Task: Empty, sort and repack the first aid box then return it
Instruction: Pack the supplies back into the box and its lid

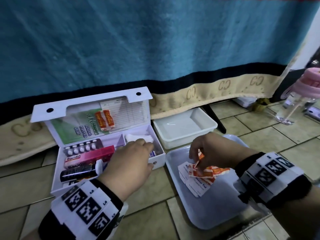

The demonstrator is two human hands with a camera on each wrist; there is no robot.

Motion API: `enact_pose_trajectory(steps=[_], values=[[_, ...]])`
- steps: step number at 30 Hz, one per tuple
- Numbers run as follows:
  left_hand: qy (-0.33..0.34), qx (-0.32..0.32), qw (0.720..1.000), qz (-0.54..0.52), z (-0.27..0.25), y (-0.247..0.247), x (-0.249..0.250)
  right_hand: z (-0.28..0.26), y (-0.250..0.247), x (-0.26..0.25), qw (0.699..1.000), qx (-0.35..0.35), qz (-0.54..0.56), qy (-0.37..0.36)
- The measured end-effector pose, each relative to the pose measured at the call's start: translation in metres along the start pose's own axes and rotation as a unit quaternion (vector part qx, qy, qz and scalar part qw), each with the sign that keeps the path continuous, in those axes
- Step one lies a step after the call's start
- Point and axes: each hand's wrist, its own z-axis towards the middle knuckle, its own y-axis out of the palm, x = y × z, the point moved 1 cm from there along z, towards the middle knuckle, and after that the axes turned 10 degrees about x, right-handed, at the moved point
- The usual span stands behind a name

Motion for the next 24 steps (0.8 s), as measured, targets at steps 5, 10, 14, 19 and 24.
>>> enact_pose_trajectory(steps=[5,10,14,19,24], values=[[-0.064,0.014,0.998,0.008,-0.001,-0.018,-0.025,0.017,-0.027,-0.038,0.977,0.040,0.208,-0.014],[-0.129,0.042,0.991,0.012,0.001,-0.044,-0.064,0.059,-0.012,-0.075,0.949,0.031,0.311,-0.051],[-0.177,0.087,0.979,0.044,0.000,-0.056,-0.087,0.090,0.005,-0.096,0.932,0.000,0.358,-0.060],[-0.149,0.126,0.981,-0.002,-0.003,-0.053,-0.101,0.121,-0.004,-0.113,0.919,0.065,0.378,-0.092],[-0.102,0.125,0.987,0.024,0.001,-0.050,-0.113,0.140,-0.022,-0.136,0.867,0.196,0.442,-0.122]])
